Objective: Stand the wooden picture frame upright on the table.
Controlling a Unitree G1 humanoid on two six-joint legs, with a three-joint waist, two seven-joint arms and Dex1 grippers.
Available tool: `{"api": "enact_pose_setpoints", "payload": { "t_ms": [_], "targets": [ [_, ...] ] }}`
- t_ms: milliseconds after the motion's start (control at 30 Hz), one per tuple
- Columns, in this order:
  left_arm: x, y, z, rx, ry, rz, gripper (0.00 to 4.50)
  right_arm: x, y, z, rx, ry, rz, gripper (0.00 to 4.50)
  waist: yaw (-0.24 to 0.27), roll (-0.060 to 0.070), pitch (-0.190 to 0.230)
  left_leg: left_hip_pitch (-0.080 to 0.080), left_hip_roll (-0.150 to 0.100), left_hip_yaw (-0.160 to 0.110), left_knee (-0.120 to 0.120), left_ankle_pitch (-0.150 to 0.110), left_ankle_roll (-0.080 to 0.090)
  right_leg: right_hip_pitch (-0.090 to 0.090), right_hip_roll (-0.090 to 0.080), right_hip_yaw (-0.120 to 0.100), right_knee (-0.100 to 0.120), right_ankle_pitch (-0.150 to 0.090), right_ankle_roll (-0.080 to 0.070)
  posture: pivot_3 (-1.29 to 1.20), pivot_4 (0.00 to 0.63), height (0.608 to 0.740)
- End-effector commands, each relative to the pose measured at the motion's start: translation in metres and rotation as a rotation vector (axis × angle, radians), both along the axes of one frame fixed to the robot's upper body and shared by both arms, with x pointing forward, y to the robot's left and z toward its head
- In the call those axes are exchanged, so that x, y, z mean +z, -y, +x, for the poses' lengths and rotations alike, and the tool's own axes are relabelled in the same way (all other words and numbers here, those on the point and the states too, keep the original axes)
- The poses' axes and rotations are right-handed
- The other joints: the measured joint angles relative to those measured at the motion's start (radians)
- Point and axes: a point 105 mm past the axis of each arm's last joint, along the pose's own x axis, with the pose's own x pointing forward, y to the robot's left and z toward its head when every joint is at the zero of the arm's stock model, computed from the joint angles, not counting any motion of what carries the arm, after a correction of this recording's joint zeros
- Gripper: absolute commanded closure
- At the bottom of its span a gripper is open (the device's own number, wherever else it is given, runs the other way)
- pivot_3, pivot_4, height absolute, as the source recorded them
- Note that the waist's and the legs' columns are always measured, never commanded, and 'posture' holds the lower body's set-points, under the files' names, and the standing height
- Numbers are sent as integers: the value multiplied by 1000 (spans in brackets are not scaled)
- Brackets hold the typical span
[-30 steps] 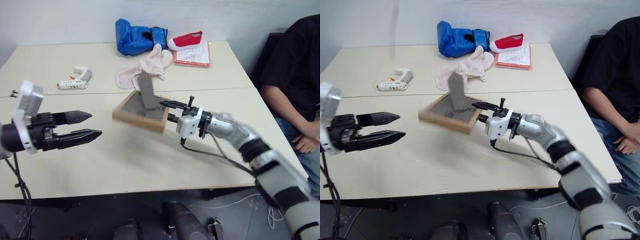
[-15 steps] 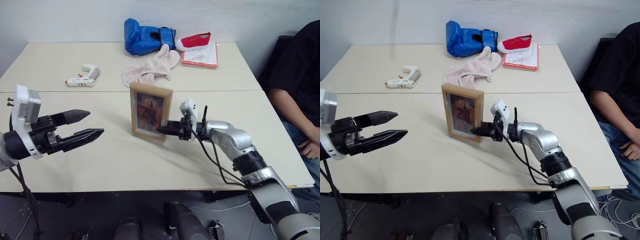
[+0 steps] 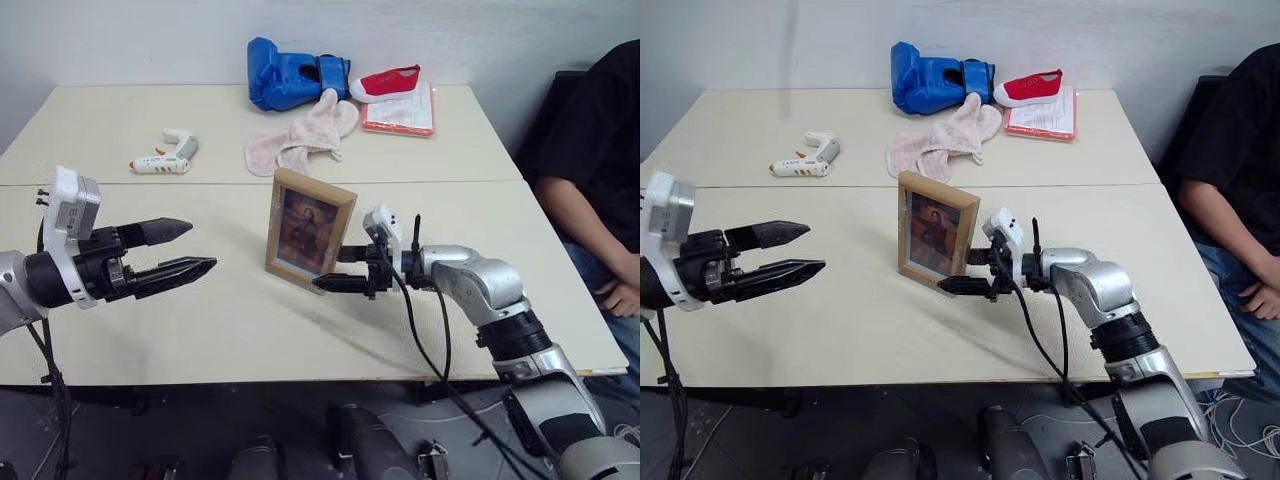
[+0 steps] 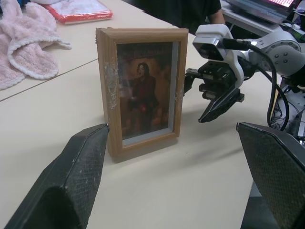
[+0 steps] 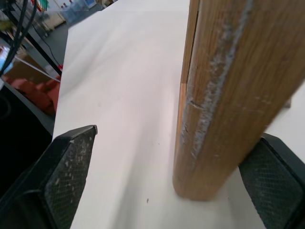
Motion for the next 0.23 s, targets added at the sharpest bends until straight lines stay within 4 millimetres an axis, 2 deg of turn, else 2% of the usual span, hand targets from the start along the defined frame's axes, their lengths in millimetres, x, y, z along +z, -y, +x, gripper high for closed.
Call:
{"api": "enact_pose_setpoints", "payload": {
  "t_ms": [33,133,233],
  "targets": [
    [9,0,-1,-12,57,32,0,27,43,-19,76,145,-114,67,6,1,1,-1,0,0,0,0,1,0,0,0,-1,0,0,0,150,740],
    [10,-1,-2,-23,67,47,0,60,83,-23,54,181,-117,67,24,3,2,-2,-1,0,0,-2,3,0,-1,0,-4,0,1,0,150,740],
    [12,-3,0,-23,93,52,0,82,105,-29,31,188,-73,67,22,3,2,0,-1,1,0,-2,4,1,0,1,-4,0,1,0,150,740]
  ]
}}
